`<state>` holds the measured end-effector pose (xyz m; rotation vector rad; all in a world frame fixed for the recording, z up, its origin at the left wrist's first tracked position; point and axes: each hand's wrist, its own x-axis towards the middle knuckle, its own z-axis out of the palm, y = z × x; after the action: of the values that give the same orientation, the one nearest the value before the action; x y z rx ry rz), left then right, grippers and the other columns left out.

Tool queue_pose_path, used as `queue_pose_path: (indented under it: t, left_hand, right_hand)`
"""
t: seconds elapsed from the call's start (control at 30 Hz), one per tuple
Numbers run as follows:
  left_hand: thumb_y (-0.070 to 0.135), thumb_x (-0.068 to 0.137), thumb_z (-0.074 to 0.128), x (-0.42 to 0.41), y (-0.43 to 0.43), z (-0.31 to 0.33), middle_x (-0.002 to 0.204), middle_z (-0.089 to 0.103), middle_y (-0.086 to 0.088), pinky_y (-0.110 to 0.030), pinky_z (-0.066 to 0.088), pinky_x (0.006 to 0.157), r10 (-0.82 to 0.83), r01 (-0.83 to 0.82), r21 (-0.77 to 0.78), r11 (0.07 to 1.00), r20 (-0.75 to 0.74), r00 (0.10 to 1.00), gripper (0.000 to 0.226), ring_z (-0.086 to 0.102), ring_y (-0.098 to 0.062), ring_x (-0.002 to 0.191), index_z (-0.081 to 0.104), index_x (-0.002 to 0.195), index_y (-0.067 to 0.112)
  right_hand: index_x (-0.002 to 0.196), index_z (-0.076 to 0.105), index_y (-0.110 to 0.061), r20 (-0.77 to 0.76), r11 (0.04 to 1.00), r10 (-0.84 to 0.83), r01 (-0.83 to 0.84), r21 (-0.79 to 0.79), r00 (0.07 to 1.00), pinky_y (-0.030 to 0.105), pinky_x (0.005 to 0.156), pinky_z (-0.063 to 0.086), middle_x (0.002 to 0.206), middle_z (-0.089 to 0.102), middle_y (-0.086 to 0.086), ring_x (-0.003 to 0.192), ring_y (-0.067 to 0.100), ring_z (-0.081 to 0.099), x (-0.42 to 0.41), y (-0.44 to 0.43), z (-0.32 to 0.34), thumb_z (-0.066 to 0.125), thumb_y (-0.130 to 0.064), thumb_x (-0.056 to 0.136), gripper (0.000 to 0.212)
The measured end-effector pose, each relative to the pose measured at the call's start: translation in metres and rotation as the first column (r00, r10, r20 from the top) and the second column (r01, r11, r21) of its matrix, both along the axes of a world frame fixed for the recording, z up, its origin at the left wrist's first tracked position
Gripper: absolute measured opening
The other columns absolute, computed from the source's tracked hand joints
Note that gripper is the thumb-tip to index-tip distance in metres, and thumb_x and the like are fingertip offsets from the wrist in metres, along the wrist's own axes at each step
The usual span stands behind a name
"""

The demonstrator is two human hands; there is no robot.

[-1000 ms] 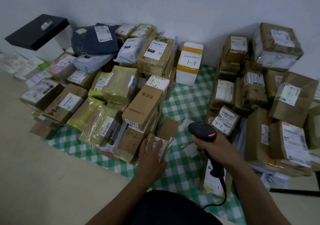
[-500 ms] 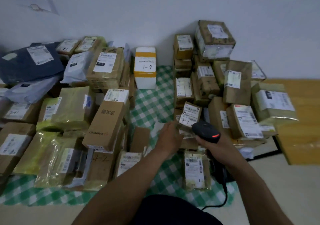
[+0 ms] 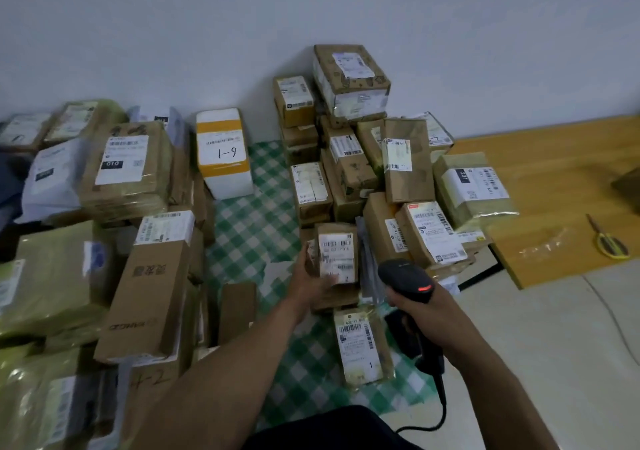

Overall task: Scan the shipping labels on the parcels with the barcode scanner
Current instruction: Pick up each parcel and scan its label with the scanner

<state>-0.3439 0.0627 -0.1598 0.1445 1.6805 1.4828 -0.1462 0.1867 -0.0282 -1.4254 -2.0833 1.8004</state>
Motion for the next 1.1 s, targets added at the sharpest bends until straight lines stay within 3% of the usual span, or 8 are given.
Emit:
queue_pose_path:
  t: [0.13,0.3,0.5,0.67,0.8,0.9,1.0,1.1]
  left_hand:
    - [0.001,0.077,0.087,0.004,-0.007,-0.007,0.134,0.062,0.010,-0.033,0.057,0.096,-0.137,0.138,0.009,0.990,-0.058,0.989,0.113,0.062,-0.010,0.124,0.021,0.162,0.036]
    - [0.019,0.075,0.093,0.011,0.002,0.006,0.147,0.050,-0.004,-0.045,0.054,0.104,-0.124,0.123,-0.021,0.992,-0.080,0.989,0.120,0.054,-0.020,0.130,0.014,0.162,0.041]
    - [0.011,0.083,0.085,0.033,-0.012,0.022,0.134,0.062,0.009,-0.016,0.057,0.074,0.054,-0.046,0.073,0.996,-0.120,0.991,0.102,0.064,0.011,0.102,0.023,0.159,0.039]
    - [0.002,0.086,0.079,0.032,-0.035,0.042,0.132,0.058,0.006,-0.022,0.057,0.085,0.183,-0.176,0.069,0.982,-0.109,0.977,0.097,0.057,0.006,0.105,0.024,0.157,0.039]
    - [0.008,0.085,0.082,0.014,-0.046,0.052,0.144,0.056,0.000,-0.050,0.052,0.106,0.306,-0.303,0.046,0.952,-0.158,0.939,0.102,0.058,-0.016,0.122,0.023,0.159,0.043]
    - [0.008,0.085,0.082,-0.003,-0.048,0.056,0.150,0.053,0.000,-0.040,0.053,0.102,0.362,-0.361,0.042,0.932,-0.181,0.914,0.103,0.053,-0.021,0.133,0.020,0.160,0.043]
    - [0.002,0.085,0.081,-0.017,-0.049,0.059,0.151,0.054,-0.002,-0.025,0.051,0.090,0.412,-0.410,0.053,0.910,-0.202,0.888,0.104,0.055,-0.018,0.130,0.021,0.161,0.039]
    - [0.000,0.085,0.079,-0.026,-0.048,0.061,0.152,0.053,-0.005,-0.032,0.048,0.099,0.445,-0.447,0.040,0.894,-0.201,0.873,0.103,0.053,-0.022,0.136,0.020,0.162,0.036]
  right_hand:
    - [0.101,0.070,-0.013,0.011,1.000,0.006,-0.006,-0.020,1.000,0.030,0.055,0.048,0.062,0.064,0.004,0.053,0.015,0.058,-0.001,-0.002,0.000,0.083,-0.033,0.087,0.028]
    - [0.102,0.070,-0.018,0.010,0.999,0.029,-0.029,0.025,1.000,0.032,0.059,0.050,0.063,0.066,0.002,0.054,0.013,0.062,-0.001,-0.003,0.002,0.081,-0.030,0.089,0.021]
    - [0.105,0.069,-0.023,-0.047,0.996,0.072,-0.069,0.057,0.996,0.025,0.054,0.048,0.060,0.065,-0.004,0.054,0.012,0.063,-0.006,-0.007,0.011,0.079,-0.029,0.091,0.018]
    - [0.105,0.070,-0.020,-0.073,0.987,0.153,-0.149,0.064,0.985,0.028,0.056,0.053,0.068,0.070,-0.003,0.058,0.013,0.064,-0.028,-0.015,0.019,0.082,-0.031,0.089,0.023]
    - [0.103,0.071,-0.032,-0.021,0.950,0.264,-0.256,0.178,0.964,0.048,0.078,0.060,0.080,0.076,-0.004,0.075,0.018,0.072,-0.044,-0.021,0.025,0.081,-0.056,0.079,0.035]
    - [0.104,0.067,-0.038,0.031,0.899,0.378,-0.375,0.228,0.925,0.045,0.081,0.060,0.081,0.077,-0.006,0.080,0.016,0.073,-0.055,-0.027,0.037,0.072,-0.073,0.072,0.048]
    - [0.104,0.068,-0.035,-0.036,0.894,0.420,-0.407,0.189,0.907,0.035,0.073,0.060,0.084,0.078,-0.006,0.074,0.009,0.072,-0.067,-0.035,0.054,0.077,-0.050,0.087,0.024]
    - [0.104,0.065,-0.036,-0.116,0.890,0.450,-0.435,0.140,0.885,0.020,0.054,0.052,0.077,0.074,-0.004,0.058,0.003,0.063,-0.074,-0.044,0.071,0.077,-0.037,0.092,0.017]
